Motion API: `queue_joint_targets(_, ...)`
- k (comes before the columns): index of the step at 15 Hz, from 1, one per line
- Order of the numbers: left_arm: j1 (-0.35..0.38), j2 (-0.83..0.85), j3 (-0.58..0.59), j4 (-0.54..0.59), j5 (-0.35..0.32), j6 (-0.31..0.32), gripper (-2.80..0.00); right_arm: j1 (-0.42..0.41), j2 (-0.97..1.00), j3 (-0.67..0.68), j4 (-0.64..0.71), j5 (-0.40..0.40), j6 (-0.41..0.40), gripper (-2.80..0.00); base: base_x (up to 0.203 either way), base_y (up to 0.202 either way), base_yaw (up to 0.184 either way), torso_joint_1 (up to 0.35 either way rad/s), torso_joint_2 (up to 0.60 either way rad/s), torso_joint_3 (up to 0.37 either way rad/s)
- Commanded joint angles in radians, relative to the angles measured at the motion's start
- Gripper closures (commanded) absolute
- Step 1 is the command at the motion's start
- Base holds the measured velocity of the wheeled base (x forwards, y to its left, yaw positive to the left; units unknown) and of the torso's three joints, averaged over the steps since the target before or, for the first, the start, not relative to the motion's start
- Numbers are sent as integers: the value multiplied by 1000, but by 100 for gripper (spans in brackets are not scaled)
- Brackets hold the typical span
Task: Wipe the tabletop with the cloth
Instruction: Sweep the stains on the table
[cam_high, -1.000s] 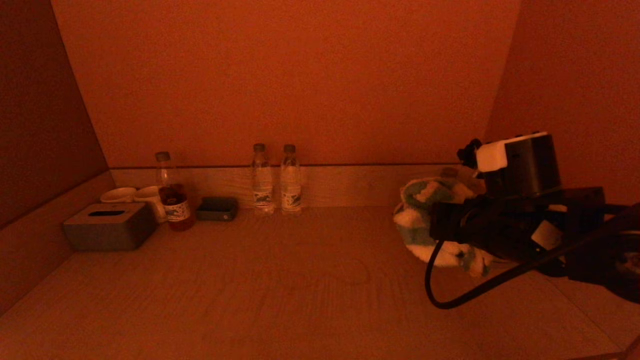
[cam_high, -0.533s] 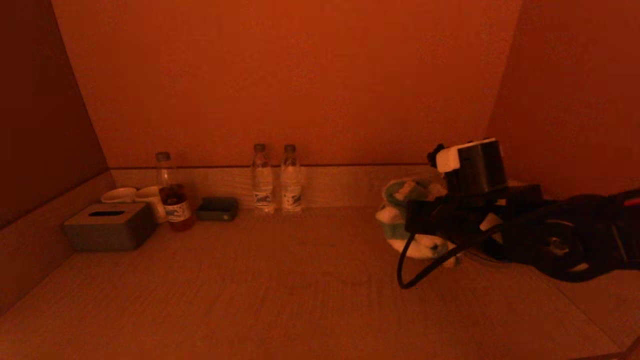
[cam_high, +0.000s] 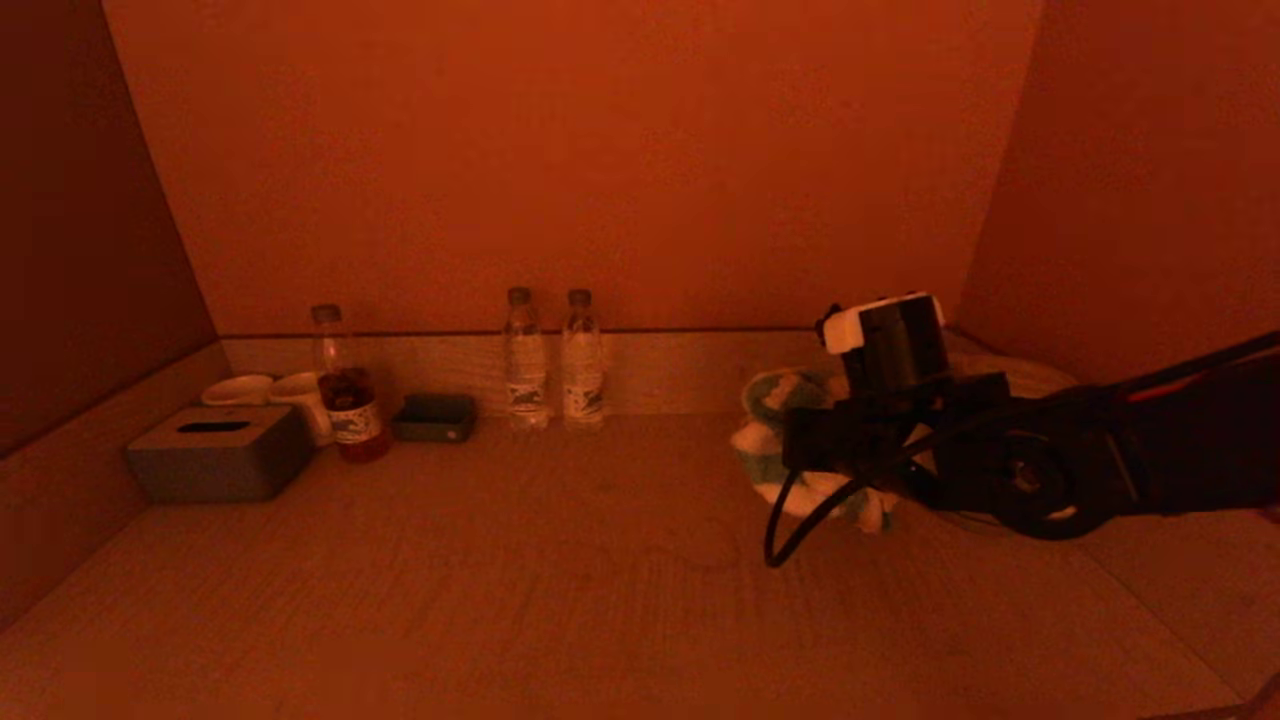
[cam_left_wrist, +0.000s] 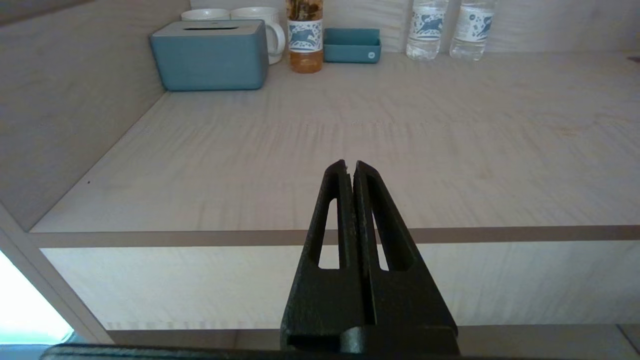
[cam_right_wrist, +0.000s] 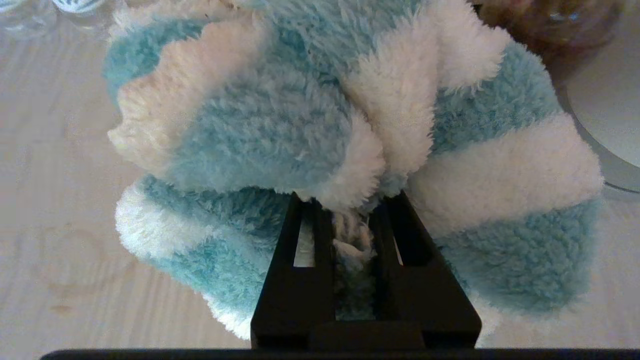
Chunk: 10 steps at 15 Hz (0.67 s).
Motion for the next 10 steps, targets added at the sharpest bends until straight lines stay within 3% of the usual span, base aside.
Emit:
queue_joint_targets(1, 0, 0, 1, -1, 0, -1, 0, 0, 38, -9, -1, -2, 0, 0, 0, 0, 0, 0, 0, 0)
queue_joint_targets(10, -1, 0, 1, -1, 0, -1, 0, 0, 73, -42, 0, -2, -1, 0, 0, 0, 0, 0, 0, 0)
